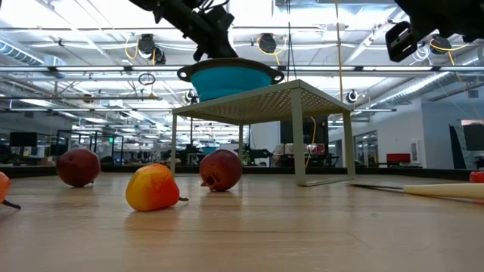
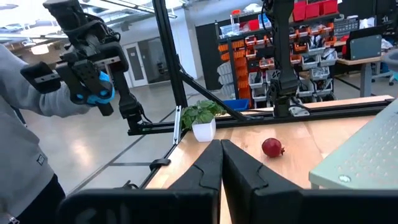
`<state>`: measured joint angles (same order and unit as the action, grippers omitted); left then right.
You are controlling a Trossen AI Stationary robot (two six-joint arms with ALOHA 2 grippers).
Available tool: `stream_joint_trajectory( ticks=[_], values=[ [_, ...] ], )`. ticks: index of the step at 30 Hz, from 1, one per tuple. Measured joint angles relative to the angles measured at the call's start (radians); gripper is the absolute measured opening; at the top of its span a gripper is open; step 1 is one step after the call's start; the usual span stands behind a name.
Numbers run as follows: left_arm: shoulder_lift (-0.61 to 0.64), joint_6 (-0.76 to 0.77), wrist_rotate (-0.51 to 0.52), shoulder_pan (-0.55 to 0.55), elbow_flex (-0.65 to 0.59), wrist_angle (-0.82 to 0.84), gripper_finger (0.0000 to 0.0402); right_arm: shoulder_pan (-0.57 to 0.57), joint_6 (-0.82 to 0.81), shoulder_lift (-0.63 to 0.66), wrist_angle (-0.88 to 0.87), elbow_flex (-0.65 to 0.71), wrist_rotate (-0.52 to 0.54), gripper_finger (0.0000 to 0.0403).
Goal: Pick & Place Fruit
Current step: Put the pear into the blue strainer bowl on the shelf
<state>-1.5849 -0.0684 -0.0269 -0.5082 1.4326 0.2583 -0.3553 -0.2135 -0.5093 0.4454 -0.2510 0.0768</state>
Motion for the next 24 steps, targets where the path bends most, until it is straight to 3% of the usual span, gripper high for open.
stream_joint_trajectory(
  ticks=[24],
  values=[
    [0.0, -0.005, 0.029, 0.008, -0.033, 0.085, 0.0, 0.0, -0.011, 0.04, 0.0, 0.03, 0.0, 0.0]
  ],
)
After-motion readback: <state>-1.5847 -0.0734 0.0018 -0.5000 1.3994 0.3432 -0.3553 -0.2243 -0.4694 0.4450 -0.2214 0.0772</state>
